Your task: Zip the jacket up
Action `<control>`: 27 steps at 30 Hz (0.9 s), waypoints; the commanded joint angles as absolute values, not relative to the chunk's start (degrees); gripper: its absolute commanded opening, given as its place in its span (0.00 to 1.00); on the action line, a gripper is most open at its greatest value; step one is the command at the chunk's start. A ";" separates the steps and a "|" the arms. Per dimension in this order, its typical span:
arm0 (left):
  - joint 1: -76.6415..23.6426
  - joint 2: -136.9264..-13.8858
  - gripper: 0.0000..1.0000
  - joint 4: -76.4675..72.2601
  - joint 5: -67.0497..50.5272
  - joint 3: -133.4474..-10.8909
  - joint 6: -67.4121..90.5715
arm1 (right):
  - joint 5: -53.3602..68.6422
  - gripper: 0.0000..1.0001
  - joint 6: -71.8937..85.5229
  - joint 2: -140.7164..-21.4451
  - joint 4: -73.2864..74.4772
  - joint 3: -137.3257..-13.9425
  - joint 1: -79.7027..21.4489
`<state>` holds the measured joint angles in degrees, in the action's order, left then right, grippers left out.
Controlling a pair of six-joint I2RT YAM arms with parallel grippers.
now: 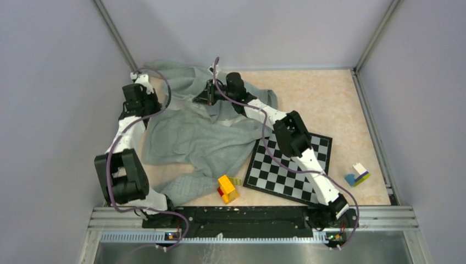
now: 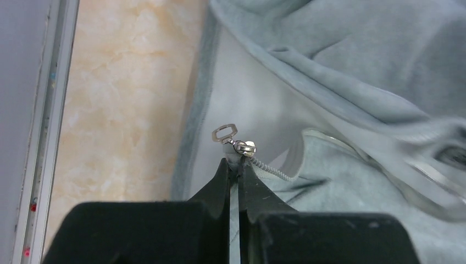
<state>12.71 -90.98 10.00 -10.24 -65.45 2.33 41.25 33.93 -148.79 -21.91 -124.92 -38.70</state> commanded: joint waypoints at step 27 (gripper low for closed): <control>7.44 -52.84 0.00 -28.82 -27.77 -26.17 0.55 | 31.12 0.00 34.83 -132.36 -10.66 -119.90 -43.57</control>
